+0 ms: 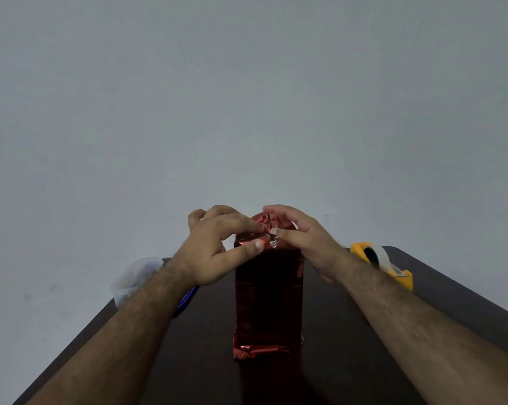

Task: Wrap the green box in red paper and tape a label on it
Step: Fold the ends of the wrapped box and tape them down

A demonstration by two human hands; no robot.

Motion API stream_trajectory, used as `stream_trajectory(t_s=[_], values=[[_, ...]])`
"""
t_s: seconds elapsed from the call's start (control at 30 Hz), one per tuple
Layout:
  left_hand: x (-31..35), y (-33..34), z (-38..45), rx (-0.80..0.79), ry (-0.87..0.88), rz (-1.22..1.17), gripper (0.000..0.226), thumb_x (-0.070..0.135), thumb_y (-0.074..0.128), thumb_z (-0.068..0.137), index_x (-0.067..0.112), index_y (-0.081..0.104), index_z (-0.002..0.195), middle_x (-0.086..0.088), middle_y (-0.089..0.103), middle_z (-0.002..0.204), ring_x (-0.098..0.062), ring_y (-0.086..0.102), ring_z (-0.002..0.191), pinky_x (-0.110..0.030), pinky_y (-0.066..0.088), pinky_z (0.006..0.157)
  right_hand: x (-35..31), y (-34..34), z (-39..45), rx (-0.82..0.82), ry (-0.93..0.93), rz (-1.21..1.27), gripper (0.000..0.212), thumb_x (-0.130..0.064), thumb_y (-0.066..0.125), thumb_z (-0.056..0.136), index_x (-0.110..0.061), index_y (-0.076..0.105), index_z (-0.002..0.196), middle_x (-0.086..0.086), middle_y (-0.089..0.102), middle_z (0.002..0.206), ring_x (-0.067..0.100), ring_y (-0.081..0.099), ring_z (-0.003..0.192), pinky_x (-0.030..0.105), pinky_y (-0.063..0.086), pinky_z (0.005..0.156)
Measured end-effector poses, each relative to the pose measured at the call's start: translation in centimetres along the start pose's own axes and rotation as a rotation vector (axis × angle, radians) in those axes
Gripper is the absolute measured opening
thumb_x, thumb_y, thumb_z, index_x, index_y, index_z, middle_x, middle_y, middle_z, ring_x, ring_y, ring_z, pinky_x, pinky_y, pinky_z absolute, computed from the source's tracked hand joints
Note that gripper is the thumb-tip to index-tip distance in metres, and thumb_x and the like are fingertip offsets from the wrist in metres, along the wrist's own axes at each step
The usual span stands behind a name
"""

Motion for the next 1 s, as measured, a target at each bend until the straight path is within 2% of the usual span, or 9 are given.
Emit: stream_trajectory(t_s=[0.13, 0.23, 0.4, 0.47, 0.6, 0.7, 0.83, 0.93, 1.0], values=[[-0.2, 0.0, -0.2, -0.078, -0.018, -0.066, 0.05, 0.073, 0.053, 0.089, 0.047, 0.067, 0.129, 0.038, 0.058, 0.126, 0.01, 0.031, 0.144, -0.049, 0.013, 0.121, -0.2, 0.2, 0.0, -0.043, 0.014, -0.046, 0.028, -0.016, 0.063, 0.103, -0.021, 0.072, 0.129, -0.009, 0.072, 0.13, 0.006, 0.066, 0.122, 0.021, 0.053, 0.099], [0.0, 0.0, -0.5, -0.113, 0.033, -0.086, 0.046, 0.066, 0.054, 0.092, 0.05, 0.061, 0.135, 0.034, 0.061, 0.134, 0.005, 0.033, 0.148, -0.054, 0.012, 0.122, -0.3, 0.1, 0.2, -0.039, 0.034, -0.096, 0.027, -0.018, 0.062, 0.104, -0.02, 0.073, 0.128, -0.01, 0.074, 0.124, 0.001, 0.068, 0.116, 0.013, 0.051, 0.091], [-0.2, 0.0, -0.8, -0.083, 0.05, -0.077, 0.048, 0.064, 0.054, 0.094, 0.045, 0.066, 0.137, 0.033, 0.059, 0.142, -0.003, 0.037, 0.15, -0.06, 0.017, 0.119, 0.2, -0.2, 0.3, 0.019, 0.06, -0.035, 0.041, -0.033, 0.065, 0.102, -0.029, 0.061, 0.143, -0.009, 0.066, 0.137, 0.001, 0.063, 0.124, 0.023, 0.052, 0.103], [-0.2, 0.1, -1.0, -0.059, 0.054, -0.08, 0.05, 0.065, 0.056, 0.092, 0.046, 0.064, 0.137, 0.034, 0.059, 0.14, -0.001, 0.039, 0.148, -0.058, 0.018, 0.119, 0.2, -0.7, 0.2, 0.146, 0.028, 0.0, 0.035, -0.028, 0.07, 0.1, -0.028, 0.067, 0.135, -0.008, 0.067, 0.135, 0.004, 0.065, 0.123, 0.027, 0.054, 0.104], [0.0, 0.0, -1.6, 0.068, 0.104, -0.079, 0.052, 0.062, 0.065, 0.088, 0.041, 0.064, 0.135, 0.038, 0.058, 0.136, -0.001, 0.047, 0.141, -0.056, 0.024, 0.117, 0.1, -1.7, -0.1, 0.305, -0.023, 0.073, 0.021, -0.005, 0.076, 0.093, -0.02, 0.08, 0.107, -0.001, 0.078, 0.117, 0.019, 0.074, 0.111, 0.029, 0.061, 0.086], [-0.1, -0.1, -1.8, 0.156, 0.134, -0.035, 0.048, 0.061, 0.067, 0.087, 0.032, 0.075, 0.124, 0.024, 0.068, 0.129, -0.006, 0.054, 0.136, -0.058, 0.029, 0.11, -0.1, -2.5, 0.1, 0.373, -0.087, -0.023, 0.013, -0.009, 0.079, 0.091, -0.021, 0.084, 0.093, -0.005, 0.077, 0.116, 0.015, 0.072, 0.113, 0.04, 0.06, 0.099], [0.2, -0.1, -1.4, 0.133, 0.142, 0.018, 0.048, 0.064, 0.064, 0.088, 0.029, 0.078, 0.118, 0.02, 0.072, 0.121, -0.007, 0.058, 0.129, -0.058, 0.029, 0.104, -1.3, -2.2, 0.8, 0.233, -0.086, -0.157, 0.004, -0.023, 0.082, 0.09, -0.026, 0.085, 0.09, -0.01, 0.076, 0.117, 0.009, 0.067, 0.119, 0.046, 0.052, 0.11], [0.3, -0.1, -1.3, 0.066, 0.158, 0.029, 0.045, 0.062, 0.061, 0.091, 0.034, 0.076, 0.123, 0.021, 0.071, 0.124, -0.007, 0.056, 0.132, -0.058, 0.029, 0.105, -2.0, -0.9, 1.1, 0.007, -0.072, -0.313, 0.013, -0.026, 0.08, 0.092, -0.036, 0.084, 0.1, -0.016, 0.074, 0.121, 0.0, 0.061, 0.126, 0.034, 0.045, 0.113], [0.3, -0.2, -1.2, 0.055, 0.169, 0.009, 0.042, 0.06, 0.06, 0.094, 0.035, 0.076, 0.123, 0.021, 0.071, 0.126, -0.009, 0.056, 0.133, -0.06, 0.029, 0.105, -1.7, -0.8, 1.1, -0.035, -0.021, -0.346, 0.017, -0.039, 0.081, 0.09, -0.042, 0.082, 0.107, -0.018, 0.07, 0.127, -0.006, 0.055, 0.13, 0.029, 0.04, 0.114]])
Point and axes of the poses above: each hand's wrist, its own z-axis towards the middle knuckle, its own y-axis out of the palm, x = y × z, the point moved 4 cm from there along z, towards the middle knuckle
